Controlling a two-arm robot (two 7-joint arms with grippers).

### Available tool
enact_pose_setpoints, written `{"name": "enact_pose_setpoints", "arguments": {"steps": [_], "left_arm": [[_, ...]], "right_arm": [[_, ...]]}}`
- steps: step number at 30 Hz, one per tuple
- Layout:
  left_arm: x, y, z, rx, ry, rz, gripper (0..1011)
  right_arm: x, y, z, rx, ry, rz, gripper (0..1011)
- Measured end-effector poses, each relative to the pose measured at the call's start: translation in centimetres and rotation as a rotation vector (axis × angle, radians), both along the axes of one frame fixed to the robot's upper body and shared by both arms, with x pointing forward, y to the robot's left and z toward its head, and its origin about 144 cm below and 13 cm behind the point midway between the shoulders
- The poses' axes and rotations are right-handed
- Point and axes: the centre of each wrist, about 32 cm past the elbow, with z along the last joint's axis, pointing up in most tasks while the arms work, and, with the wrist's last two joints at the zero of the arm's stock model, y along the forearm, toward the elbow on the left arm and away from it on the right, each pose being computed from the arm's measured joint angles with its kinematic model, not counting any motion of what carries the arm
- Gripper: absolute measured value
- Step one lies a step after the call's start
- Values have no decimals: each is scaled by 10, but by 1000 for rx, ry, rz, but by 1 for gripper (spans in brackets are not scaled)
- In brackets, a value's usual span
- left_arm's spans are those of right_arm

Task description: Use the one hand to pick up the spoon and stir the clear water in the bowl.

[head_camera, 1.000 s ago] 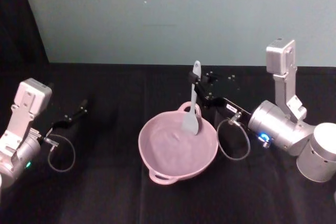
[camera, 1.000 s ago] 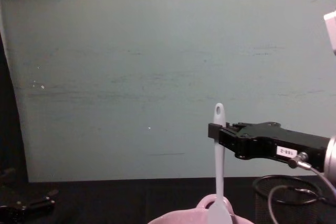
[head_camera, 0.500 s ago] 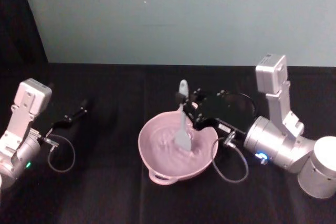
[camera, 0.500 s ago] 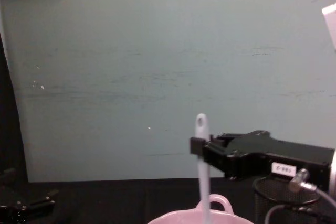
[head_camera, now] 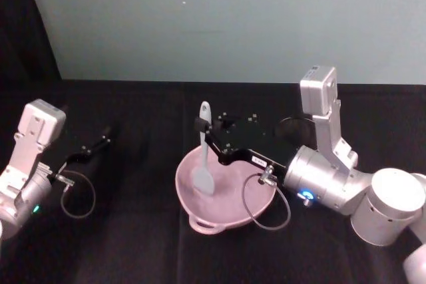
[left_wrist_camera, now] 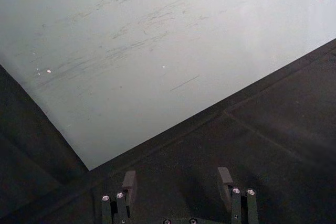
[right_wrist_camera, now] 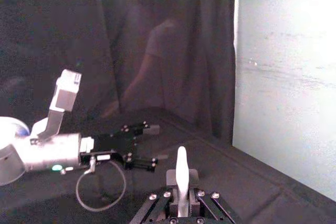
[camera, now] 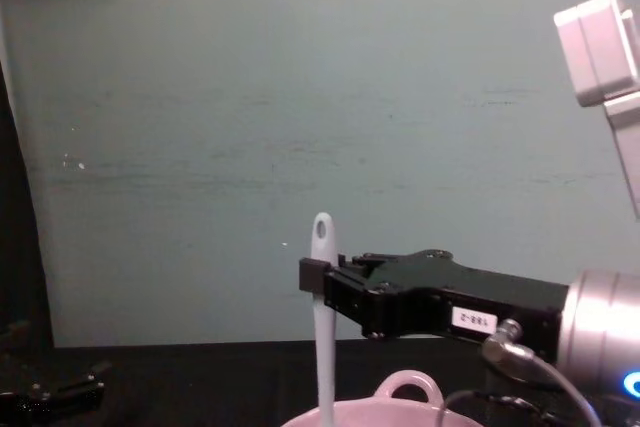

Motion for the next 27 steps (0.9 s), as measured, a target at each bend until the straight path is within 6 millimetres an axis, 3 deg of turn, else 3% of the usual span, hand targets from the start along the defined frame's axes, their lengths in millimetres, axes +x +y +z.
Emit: {"name": "enact_pose_setpoints", "arguments": {"steps": [6,12,20,27], "left_arm": [[0,0,0,0,0,0,1005],[0,0,0,0,0,0,1005],[0,0,0,0,0,0,1005],[0,0,0,0,0,0,1005]], "right_arm": [[15,0,-5,32,21,-29,114],[23,-13,-7,32,21,-98,113],[20,-32,-5,23,10,-156,113],[12,-37,-4,12,1,-154,113]]}}
